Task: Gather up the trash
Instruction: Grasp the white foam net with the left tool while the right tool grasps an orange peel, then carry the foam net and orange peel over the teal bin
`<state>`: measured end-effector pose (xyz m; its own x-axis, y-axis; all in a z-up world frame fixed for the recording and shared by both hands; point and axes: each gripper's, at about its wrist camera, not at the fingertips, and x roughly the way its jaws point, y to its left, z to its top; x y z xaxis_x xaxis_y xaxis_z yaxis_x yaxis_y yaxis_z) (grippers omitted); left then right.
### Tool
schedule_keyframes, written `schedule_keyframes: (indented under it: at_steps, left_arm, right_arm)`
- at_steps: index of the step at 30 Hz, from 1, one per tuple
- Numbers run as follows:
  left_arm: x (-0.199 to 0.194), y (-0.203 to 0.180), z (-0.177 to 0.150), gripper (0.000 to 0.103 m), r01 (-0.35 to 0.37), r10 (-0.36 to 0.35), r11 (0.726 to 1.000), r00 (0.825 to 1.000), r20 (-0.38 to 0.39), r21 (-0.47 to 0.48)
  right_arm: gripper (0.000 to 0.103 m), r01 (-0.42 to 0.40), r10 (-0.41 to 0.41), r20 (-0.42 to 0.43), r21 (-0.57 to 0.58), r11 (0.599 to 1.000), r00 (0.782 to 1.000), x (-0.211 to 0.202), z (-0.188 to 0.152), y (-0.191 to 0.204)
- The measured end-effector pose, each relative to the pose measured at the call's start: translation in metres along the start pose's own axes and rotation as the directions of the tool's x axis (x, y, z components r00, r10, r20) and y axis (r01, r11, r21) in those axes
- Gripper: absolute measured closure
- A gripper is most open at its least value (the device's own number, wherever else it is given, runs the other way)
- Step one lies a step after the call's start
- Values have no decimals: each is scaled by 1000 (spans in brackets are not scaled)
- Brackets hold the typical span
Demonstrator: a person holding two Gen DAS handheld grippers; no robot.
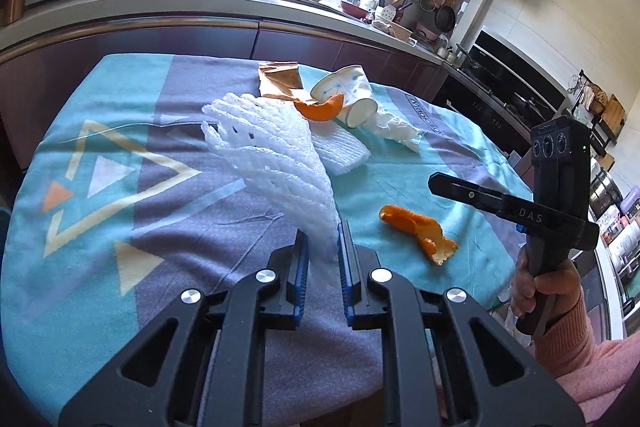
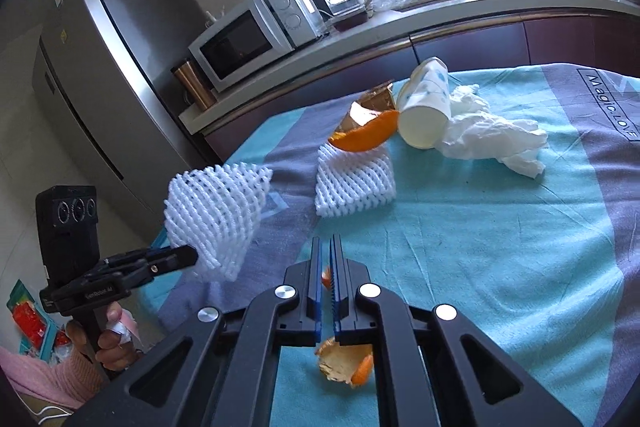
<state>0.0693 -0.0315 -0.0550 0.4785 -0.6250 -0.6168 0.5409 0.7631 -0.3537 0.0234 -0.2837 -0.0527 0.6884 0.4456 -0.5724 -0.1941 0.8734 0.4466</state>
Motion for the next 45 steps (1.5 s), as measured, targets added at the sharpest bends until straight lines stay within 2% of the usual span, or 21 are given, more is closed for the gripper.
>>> schedule_keyframes:
  at_steps: [1,3,7,11,12,15,18,29,38,45]
  left_arm:
    - [0,1,-1,89,-3,3,1000,1000,1,-4]
    - [-2,6,-3,88,-6,6,1000,1000,0,-11]
    - [-5,15,-7,88,-7,7,1000,1000,-3,-24]
    - [-7,19,-10,89,-13,13,999,1000,-5,-37]
    - [-8,19,-11,88,-14,14,999,1000,-4,-39]
    - [-13,23,-13,88,-23,23,999,1000,2,-45]
    - [-21,25,-15,89,-36,37,998,999,15,-44]
    - [-60,48,-21,89,-91,97,992,993,73,-85]
    - [-97,74,-33,88,-162,177,978,978,111,-134]
    - [-128,97,-45,89,-222,249,957,958,138,-189]
  right_arm:
    - [93,31,-31,-5,-4,1000,999,0,-3,-1]
    - [81,60,-60,-32,-5,998,998,1,-10,-6]
    - [79,94,-92,-88,11,996,992,5,-23,-17]
    - [81,74,-71,-113,20,997,991,7,-29,-18]
    - [90,63,-60,-121,19,998,991,9,-30,-18]
    - [93,53,-51,-126,13,999,991,13,-30,-13]
    - [97,29,-26,-112,24,999,993,14,-28,-7]
    - [98,-99,94,-107,-40,994,990,36,-10,37]
    - [98,-213,197,-140,-106,971,970,70,11,75]
    - [98,-286,257,-184,-150,946,949,99,22,112]
